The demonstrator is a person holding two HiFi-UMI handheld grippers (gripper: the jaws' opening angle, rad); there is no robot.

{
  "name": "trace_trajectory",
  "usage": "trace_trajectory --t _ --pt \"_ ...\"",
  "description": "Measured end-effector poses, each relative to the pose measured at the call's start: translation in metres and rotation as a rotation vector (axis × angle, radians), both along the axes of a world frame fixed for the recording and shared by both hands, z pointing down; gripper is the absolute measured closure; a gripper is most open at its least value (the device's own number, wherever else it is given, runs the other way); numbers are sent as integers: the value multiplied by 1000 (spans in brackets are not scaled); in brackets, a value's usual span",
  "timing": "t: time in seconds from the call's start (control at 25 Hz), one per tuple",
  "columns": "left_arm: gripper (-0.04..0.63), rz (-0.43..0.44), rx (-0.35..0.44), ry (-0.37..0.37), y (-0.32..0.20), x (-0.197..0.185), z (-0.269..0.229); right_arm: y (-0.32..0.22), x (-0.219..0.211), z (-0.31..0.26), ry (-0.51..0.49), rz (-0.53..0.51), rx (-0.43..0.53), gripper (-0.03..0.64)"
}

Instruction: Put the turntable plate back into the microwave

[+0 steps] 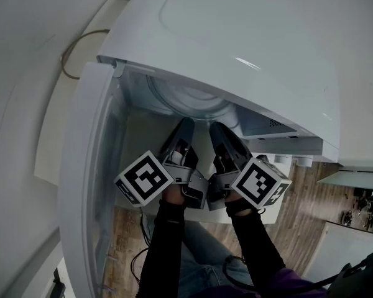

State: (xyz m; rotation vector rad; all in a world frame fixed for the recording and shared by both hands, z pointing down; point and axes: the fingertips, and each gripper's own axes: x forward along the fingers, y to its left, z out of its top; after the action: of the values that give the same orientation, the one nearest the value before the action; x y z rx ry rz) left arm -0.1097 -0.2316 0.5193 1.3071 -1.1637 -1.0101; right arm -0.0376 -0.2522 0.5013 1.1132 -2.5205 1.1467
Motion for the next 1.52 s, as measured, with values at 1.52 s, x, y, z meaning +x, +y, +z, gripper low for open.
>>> trace_trajectory --t 1.52 --pt "592 -326 473 -1448 75 26 -392 78 8 -379 -48 -72 1055 577"
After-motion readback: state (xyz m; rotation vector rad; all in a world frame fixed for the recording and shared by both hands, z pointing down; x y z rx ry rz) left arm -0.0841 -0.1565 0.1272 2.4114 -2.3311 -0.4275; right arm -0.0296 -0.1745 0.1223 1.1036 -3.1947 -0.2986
